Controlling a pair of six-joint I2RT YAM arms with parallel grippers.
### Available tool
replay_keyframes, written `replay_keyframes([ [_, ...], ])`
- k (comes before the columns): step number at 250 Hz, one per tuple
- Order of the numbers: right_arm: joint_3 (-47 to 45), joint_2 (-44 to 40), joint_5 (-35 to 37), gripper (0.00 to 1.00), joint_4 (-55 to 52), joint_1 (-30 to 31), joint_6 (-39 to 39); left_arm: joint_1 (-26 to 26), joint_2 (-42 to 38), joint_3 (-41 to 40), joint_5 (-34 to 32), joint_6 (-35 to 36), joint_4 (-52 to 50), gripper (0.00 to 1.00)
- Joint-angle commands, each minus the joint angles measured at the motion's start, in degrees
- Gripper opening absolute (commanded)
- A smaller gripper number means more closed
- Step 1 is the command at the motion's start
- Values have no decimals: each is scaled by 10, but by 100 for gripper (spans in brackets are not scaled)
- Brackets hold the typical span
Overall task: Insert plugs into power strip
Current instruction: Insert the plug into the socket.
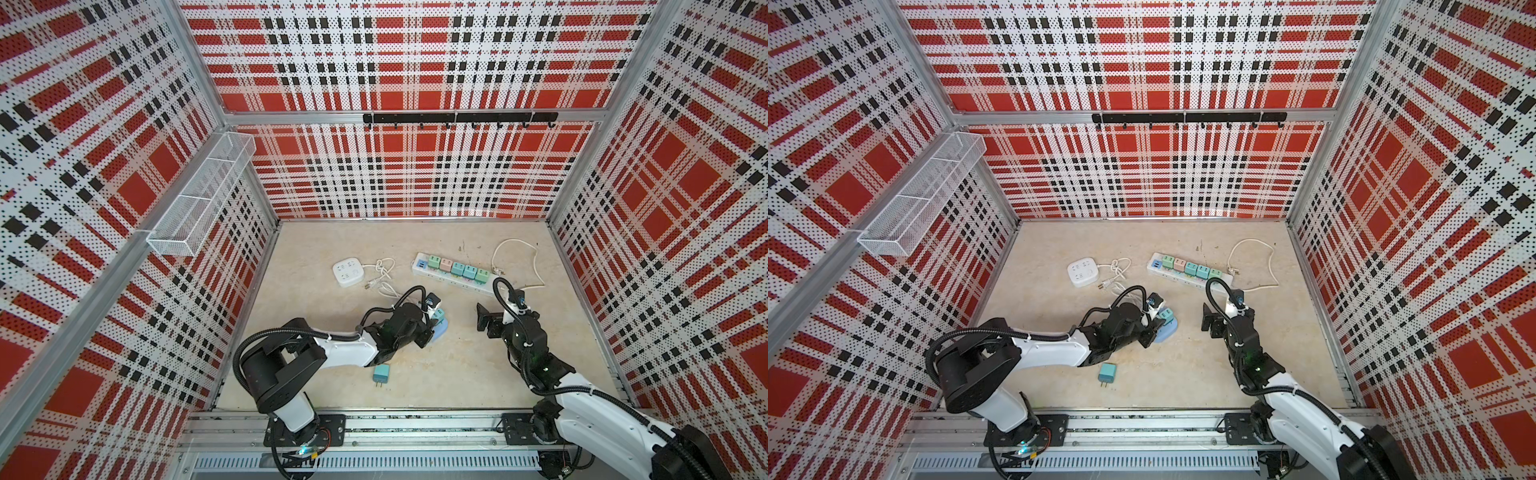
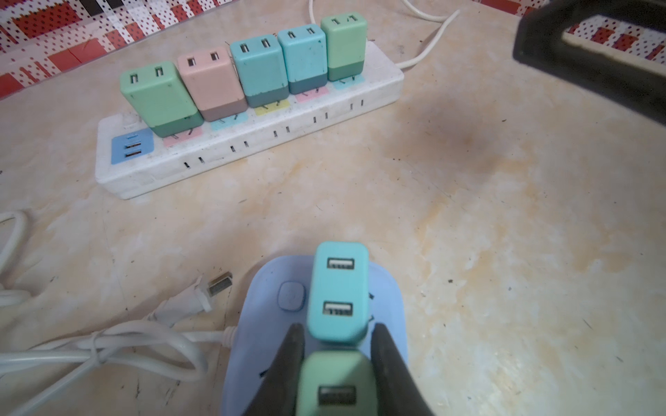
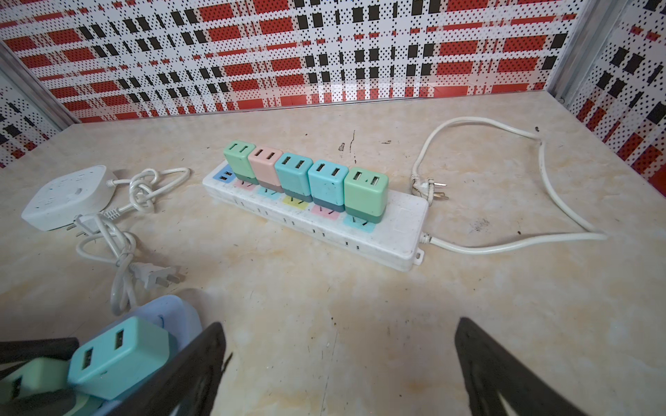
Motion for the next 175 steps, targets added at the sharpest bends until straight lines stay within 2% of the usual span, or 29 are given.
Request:
replay_keyframes([
  [1, -1, 1, -3, 100, 29, -3, -4, -10, 20, -29, -8, -3, -51, 0],
  [42, -2, 1, -2, 100, 28, -3, -4, -25, 25, -37, -28, 1, -50, 0],
  [95, -1, 1, -3, 100, 27, -2, -5, -23, 40, -22, -9, -4, -74, 0],
  [119, -1, 0, -3, 100, 27, -3, -4, -15, 49, -18, 17, -10, -77, 0],
  [152, -1, 2, -3, 100, 28, -2, -4, 21, 65, -10, 99, -26, -92, 0],
  [175, -1, 3, -3, 100, 27, -2, -3, 25, 66, -6, 99, -26, -110, 0],
])
